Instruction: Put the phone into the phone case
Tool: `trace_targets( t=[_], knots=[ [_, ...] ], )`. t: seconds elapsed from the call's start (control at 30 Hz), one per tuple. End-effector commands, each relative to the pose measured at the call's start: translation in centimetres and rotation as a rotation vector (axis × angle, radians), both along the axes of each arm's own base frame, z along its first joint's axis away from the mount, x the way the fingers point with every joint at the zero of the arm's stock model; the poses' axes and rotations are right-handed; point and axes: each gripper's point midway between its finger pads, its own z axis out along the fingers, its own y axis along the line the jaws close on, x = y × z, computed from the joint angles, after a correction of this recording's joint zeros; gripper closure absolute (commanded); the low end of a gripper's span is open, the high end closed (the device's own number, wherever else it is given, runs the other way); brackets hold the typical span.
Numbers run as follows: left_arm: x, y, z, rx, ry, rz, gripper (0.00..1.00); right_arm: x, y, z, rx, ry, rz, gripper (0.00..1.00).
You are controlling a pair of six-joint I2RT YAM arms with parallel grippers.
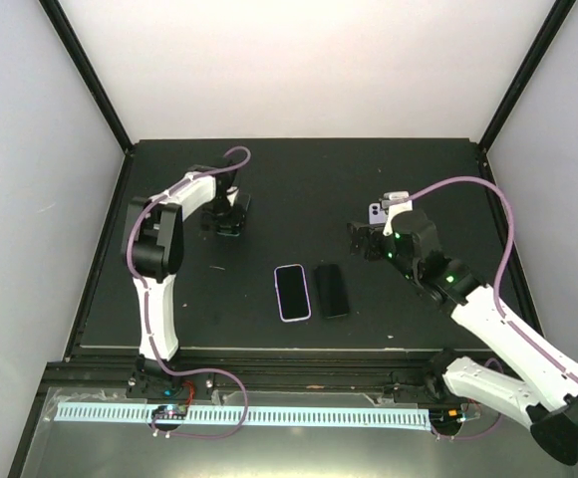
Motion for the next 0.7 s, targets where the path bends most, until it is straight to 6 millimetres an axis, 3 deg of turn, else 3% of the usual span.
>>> trace_targets(
  t=[0.0, 0.17, 0.37, 0.53, 0.67],
  knots=[
    [-3.9, -1.9, 0.3, -0.044, 0.032, 0.027, 0.34, 2.8, -3.8, -1.9, -0.154, 0.005, -0.212, 0.00],
    [-8.0, -2.5, 0.1, -0.070, 0.058, 0.055, 0.34, 6.8, -5.5, -5.5, -0.218, 0.123, -0.262, 0.00],
    [-11.7, -3.1, -1.2, -0.088, 0.087, 0.069, 0.33, 10.5, -7.8, -12.5, -0.309, 0.343, -0.332, 0.00],
    [-13.8, -4.9, -1.5, -0.137, 0.092, 0.069, 0.33, 12.4, -10.1, -16.8, -0.307, 0.463, -0.375, 0.00],
    [-14.4, -6.7, -0.7, -0.186, 0.078, 0.058, 0.29, 13.9, -11.3, -18.5, -0.274, 0.518, -0.367, 0.00]
  ],
)
